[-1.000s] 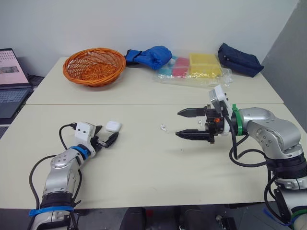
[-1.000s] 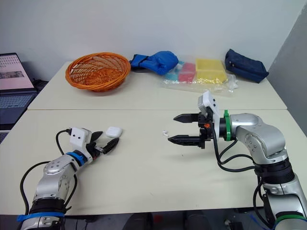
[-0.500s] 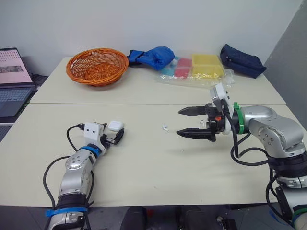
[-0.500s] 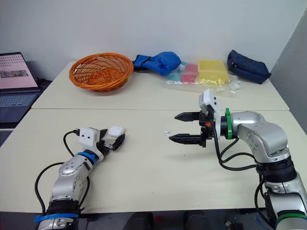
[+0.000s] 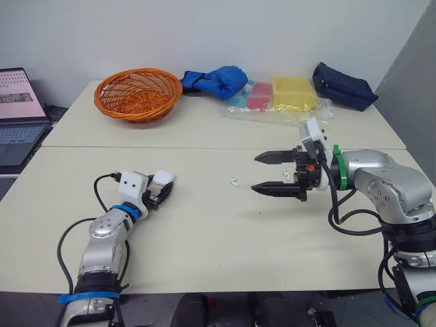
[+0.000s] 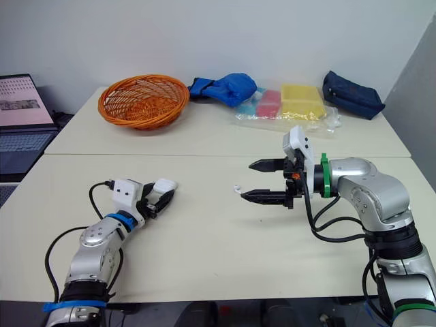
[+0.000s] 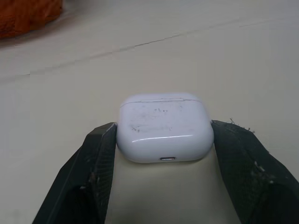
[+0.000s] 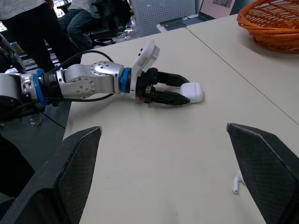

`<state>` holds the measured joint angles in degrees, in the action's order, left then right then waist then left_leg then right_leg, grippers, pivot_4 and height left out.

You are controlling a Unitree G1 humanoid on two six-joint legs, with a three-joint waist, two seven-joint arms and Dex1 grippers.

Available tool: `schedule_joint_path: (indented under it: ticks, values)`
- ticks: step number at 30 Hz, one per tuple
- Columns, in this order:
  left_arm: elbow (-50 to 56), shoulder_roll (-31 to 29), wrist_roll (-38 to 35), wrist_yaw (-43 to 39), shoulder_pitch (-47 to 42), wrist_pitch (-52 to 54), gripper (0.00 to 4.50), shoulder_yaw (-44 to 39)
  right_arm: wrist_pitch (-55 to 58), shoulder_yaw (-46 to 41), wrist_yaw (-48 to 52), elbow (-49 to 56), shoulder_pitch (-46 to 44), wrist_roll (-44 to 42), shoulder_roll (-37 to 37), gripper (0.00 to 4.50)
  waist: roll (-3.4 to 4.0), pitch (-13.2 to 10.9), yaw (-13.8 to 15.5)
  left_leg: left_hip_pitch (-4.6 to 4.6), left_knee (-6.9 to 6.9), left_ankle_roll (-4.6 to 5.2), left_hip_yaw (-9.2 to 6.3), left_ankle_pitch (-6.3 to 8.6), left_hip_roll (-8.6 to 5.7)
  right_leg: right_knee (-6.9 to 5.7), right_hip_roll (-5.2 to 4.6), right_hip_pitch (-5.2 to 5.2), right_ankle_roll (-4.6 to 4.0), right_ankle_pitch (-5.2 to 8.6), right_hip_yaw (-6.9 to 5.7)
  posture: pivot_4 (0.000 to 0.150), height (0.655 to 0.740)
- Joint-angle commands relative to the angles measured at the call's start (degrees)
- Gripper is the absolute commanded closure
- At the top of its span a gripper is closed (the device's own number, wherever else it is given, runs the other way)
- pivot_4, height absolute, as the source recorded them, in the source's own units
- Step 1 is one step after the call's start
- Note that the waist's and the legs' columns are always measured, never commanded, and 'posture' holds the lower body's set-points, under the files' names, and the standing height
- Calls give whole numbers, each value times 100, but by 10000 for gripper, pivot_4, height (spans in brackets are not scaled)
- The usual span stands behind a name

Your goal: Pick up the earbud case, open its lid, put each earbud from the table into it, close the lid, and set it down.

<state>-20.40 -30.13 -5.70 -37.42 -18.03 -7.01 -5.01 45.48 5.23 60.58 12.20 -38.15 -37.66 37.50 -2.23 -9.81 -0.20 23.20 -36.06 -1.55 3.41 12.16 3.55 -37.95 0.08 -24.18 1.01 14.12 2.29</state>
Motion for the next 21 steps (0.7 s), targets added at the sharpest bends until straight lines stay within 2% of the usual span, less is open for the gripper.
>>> schedule_joint_path:
  ticks: [1, 4, 8, 12, 15, 21]
  values:
    - [59, -205, 314, -628, -938, -1530, 17056, 456, 153, -242, -170, -132, -423, -221, -225, 0, -1, -1, 8, 5, 0, 0, 1, 0, 3, 1, -2, -2, -3, -2, 1, 1500, 7400]
    - [-418, -307, 736, -942, -1890, -3157, 17056, 907, 2, -61, -295, -772, -787, 46, -580, 0, -3, -1, 8, 34, -6, 0, -2, 0, 0, 7, -1, -20, -19, -20, -3, 1500, 7400]
    - [-1239, -283, 1042, -987, -2687, -4894, 17056, 1291, -146, -19, -598, -1625, -1284, 444, -922, 0, -1, -1, -18, 40, -4, 5, 10, 3, -10, 23, 10, -23, -18, -21, 4, 1500, 7400]
    - [-2131, -224, 1436, -685, -3366, -6209, 17056, 1498, 538, -315, -722, -1843, -1504, 124, -1005, 0, 0, -1, -20, 85, -3, 11, 9, 7, 0, 5, 29, -82, -19, -22, 5, 1500, 7400]
    - [-2728, -118, 1647, -474, -3751, -6734, 17056, 1610, 1039, -453, -697, -1676, -1507, -171, -992, 0, 0, -1, 11, 140, -11, 11, -4, 6, 6, -9, 37, -133, -21, -23, -5, 1500, 7400]
    - [-3326, -46, 2015, 9, -4075, -7164, 17056, 1648, 1098, -234, -694, -1266, -1254, -91, -974, 0, 0, -1, -10, 147, -24, 11, 2, 7, 2, -10, 33, -135, -19, -23, -3, 1500, 7400]
